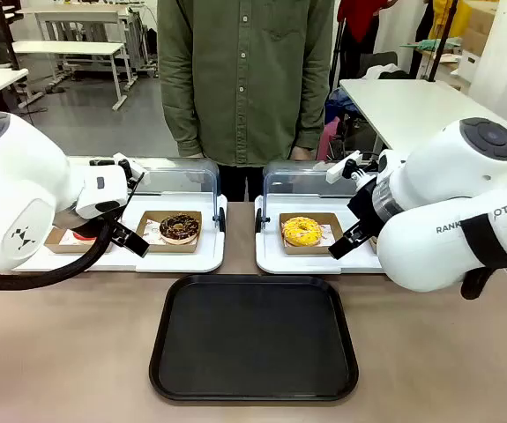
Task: Move the second donut from the left to the tray.
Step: Pick up the Paper togo box containing the Donut indicated by the person and place it on the Handle tray.
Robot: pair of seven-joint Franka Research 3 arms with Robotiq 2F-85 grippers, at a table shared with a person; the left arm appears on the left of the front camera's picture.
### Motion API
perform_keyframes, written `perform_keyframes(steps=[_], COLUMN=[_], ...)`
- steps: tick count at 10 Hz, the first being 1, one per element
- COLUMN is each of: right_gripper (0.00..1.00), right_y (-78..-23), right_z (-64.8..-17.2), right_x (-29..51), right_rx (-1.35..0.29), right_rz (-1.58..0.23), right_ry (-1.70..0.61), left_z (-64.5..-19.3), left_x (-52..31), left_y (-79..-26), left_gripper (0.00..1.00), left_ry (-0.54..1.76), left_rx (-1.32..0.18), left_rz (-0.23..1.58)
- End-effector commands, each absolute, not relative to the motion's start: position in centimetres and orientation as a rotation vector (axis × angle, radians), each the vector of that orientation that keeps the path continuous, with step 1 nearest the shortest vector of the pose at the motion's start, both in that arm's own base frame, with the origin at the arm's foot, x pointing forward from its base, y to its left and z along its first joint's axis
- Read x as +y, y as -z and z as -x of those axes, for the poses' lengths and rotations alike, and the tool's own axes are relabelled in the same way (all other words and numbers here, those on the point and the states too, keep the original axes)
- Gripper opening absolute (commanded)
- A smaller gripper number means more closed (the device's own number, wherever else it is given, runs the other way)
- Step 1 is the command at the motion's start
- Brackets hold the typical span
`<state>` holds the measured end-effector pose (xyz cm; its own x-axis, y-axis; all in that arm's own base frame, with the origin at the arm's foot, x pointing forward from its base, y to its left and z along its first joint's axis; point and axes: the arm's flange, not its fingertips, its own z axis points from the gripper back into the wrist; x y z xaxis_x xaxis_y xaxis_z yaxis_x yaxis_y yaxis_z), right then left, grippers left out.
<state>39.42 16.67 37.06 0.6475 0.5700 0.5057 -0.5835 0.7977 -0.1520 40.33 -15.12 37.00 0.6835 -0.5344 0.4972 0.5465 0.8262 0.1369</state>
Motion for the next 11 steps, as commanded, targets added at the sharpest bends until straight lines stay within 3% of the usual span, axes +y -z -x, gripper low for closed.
perform_keyframes(steps=[1, 11], right_gripper=[1.0, 1.0], right_y=[-37.06, -37.06], right_z=[-39.42, -39.42], right_x=[16.67, 16.68], right_rx=[-0.566, -0.566], right_rz=[-0.025, -0.025], right_ry=[-0.656, -0.657], left_z=[-40.32, -40.32], left_x=[-15.12, -15.12], left_y=[-37.02, -37.0], left_gripper=[1.0, 1.0], left_ry=[0.606, 0.606], left_rx=[-0.55, -0.55], left_rz=[0.023, 0.023])
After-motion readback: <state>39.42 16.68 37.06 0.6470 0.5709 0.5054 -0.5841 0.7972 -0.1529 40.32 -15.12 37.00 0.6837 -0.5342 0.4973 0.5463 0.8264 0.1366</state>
